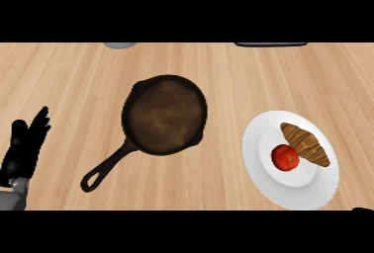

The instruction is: Pick the tomato from the plate and place it in the pan

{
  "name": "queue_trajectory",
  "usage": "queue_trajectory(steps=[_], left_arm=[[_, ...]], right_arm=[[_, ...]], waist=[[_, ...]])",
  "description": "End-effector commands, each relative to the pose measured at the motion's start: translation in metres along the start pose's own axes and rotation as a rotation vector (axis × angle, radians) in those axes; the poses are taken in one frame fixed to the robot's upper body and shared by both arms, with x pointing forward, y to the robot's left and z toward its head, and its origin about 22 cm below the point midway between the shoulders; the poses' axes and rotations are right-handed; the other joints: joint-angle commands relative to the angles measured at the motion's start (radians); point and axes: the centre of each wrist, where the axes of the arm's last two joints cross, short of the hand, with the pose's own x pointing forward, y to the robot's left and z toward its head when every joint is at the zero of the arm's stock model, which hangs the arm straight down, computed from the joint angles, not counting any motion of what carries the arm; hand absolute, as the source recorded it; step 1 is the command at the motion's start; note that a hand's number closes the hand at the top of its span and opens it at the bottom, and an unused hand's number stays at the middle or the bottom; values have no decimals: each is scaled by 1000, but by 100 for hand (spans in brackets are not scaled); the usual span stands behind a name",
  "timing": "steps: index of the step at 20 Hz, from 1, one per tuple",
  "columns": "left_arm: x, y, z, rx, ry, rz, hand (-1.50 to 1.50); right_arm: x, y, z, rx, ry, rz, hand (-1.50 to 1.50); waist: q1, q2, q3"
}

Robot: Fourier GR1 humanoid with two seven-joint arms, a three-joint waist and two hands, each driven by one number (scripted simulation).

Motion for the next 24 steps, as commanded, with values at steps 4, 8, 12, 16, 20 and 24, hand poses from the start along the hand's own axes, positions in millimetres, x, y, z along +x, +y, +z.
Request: queue_trajectory(steps=[4, 8, 12, 16, 20, 24], left_arm=[[10, 1, -5, -8, 8, 7, 0], [18, -2, -6, -14, 12, 2, 0], [13, 6, -13, -19, 11, 10, 0], [11, -5, -1, -37, -9, -11, 0], [15, 2, 0, -31, 3, -4, 0], [14, -18, 1, 8, 4, -3, 0]], right_arm=[[46, -27, -23, 319, 60, 388, -150], [68, -3, -38, 391, 132, 552, -150], [73, 7, -39, 485, 199, 701, -150], [69, 55, -38, 523, 265, 797, -150], [62, 70, -24, 604, 332, 797, -150], [39, 98, -20, 581, 331, 809, -150]], waist=[[-1, -3, -3], [3, -4, -3], [9, -1, -2], [28, -1, -2], [22, -2, -1], [20, -2, -1]])
